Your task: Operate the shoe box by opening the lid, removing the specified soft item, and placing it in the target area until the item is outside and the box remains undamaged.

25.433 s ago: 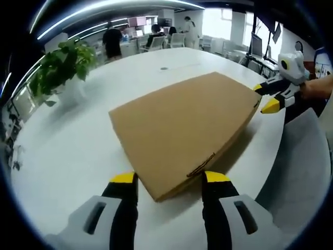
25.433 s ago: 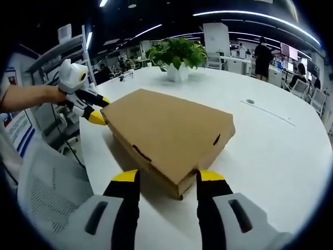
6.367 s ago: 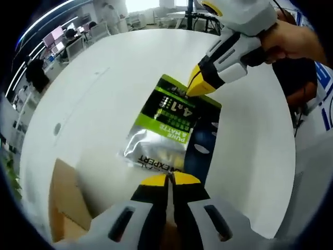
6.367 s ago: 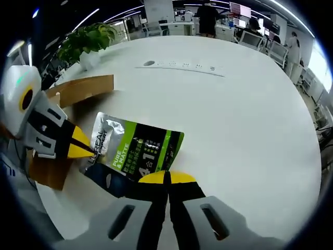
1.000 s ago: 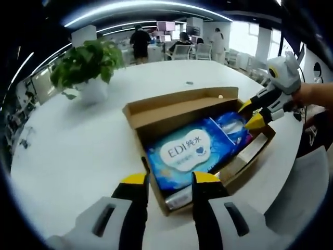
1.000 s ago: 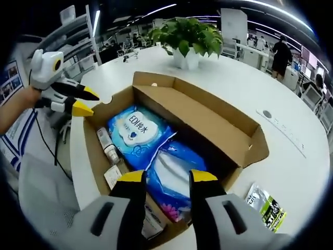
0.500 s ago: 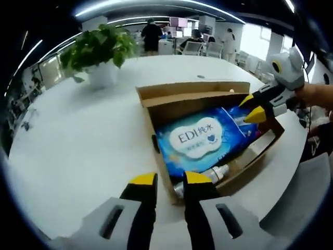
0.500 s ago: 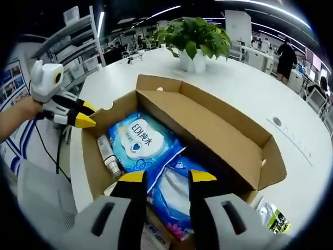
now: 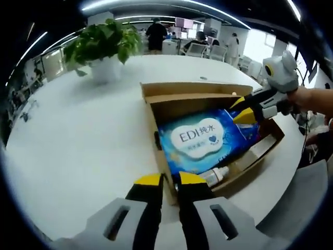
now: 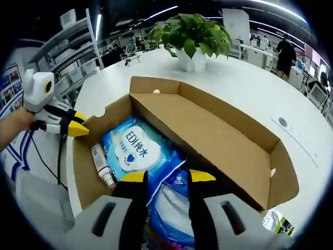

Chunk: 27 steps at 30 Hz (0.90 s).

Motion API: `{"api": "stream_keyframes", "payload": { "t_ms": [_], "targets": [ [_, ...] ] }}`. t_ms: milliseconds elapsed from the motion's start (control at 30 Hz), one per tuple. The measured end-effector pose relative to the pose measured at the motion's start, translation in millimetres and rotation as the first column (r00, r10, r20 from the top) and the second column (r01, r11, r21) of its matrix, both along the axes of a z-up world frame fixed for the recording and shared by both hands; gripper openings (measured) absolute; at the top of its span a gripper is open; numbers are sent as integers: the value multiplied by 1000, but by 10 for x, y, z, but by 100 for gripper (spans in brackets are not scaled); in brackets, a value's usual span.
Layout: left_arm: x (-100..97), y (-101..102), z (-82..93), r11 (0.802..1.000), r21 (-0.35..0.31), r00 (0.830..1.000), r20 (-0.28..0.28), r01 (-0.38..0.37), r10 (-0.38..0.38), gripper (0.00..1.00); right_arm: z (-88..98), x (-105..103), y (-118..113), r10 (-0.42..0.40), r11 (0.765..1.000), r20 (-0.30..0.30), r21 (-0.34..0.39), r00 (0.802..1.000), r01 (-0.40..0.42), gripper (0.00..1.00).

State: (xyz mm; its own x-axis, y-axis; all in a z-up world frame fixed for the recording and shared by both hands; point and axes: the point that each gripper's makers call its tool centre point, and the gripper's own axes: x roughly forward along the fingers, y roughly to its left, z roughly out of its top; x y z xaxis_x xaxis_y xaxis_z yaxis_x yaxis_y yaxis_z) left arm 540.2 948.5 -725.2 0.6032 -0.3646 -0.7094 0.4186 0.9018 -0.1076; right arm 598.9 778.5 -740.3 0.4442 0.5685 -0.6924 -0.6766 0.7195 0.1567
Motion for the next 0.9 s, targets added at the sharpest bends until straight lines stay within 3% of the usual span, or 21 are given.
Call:
{"api": "stream_keyframes", "payload": {
  "t_ms": [367,600,900],
  "targets": [
    [6,1,-1,1000,2,1000,0,0,0,7,-107,28,98,-17,999,-48,31,999,18,24],
    [7,0,-2,1000,-1,1000,-5,-1,1,7,-183,74,110,-68,996,-100,59,993,74,15],
    [12,-4,-5,1000,11,1000,-8,4,-4,7,-127,73,148,-85,992,-113,79,990,94,4]
  ]
}}
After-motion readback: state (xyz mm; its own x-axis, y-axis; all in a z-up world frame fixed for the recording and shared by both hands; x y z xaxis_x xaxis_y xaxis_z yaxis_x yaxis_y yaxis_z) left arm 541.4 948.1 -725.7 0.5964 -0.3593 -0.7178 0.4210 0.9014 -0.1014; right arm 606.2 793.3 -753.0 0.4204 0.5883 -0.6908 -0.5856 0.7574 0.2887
